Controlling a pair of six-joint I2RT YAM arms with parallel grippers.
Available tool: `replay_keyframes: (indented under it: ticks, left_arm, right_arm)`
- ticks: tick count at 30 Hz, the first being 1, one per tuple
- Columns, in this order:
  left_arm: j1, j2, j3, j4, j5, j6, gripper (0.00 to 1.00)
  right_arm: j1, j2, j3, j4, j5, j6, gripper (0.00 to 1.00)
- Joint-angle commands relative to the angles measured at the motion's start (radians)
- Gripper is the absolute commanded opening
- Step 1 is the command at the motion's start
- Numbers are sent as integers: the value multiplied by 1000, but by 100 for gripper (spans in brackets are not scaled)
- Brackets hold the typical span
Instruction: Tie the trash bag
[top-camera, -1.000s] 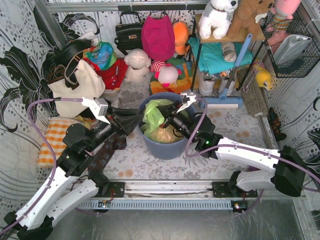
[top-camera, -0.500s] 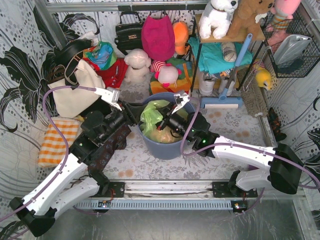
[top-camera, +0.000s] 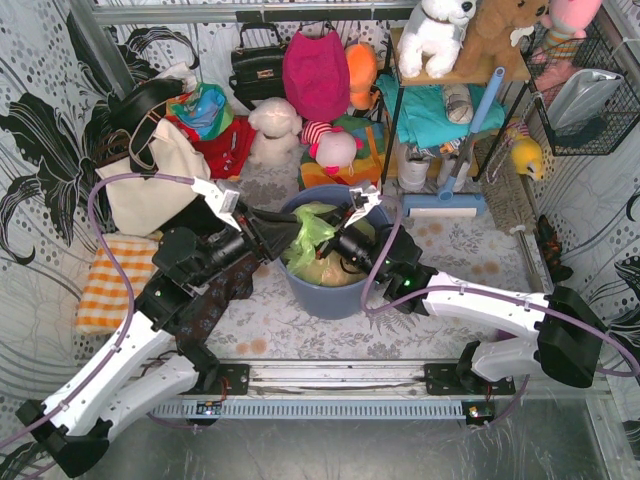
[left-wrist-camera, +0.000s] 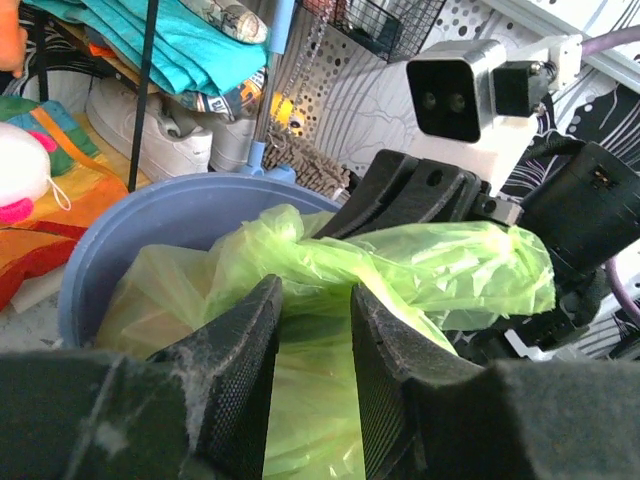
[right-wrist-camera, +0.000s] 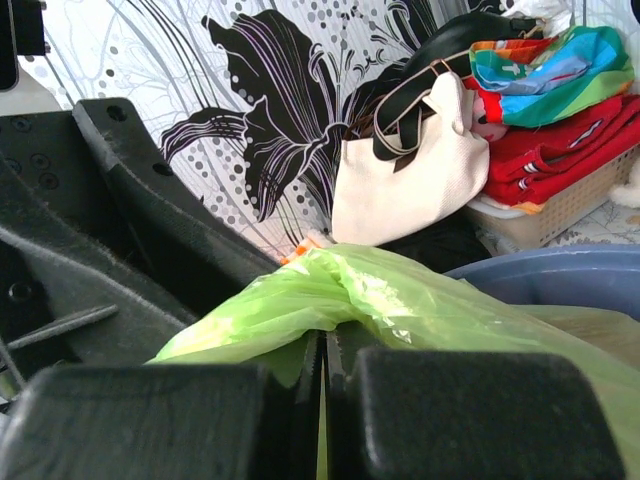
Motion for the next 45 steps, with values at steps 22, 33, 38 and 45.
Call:
replay_keyframes:
  ticks: [22, 33, 38, 45]
  left_arm:
    - [-7, -185, -76, -153, -344, -56, 45]
    - [-6, -63, -61, 53, -242, -99, 59]
    - [-6, -79, -59, 27, -329, -120, 58]
    - [-6, -143, -73, -8, -406, -141, 54]
  right_arm:
    - [-1, -15, -93, 333, -46, -23, 0]
    - [-1, -9, -84, 295, -31, -28, 0]
    - [-1, -2, -71, 262, -18, -34, 0]
    - [-1, 11, -46, 224, -21, -31, 0]
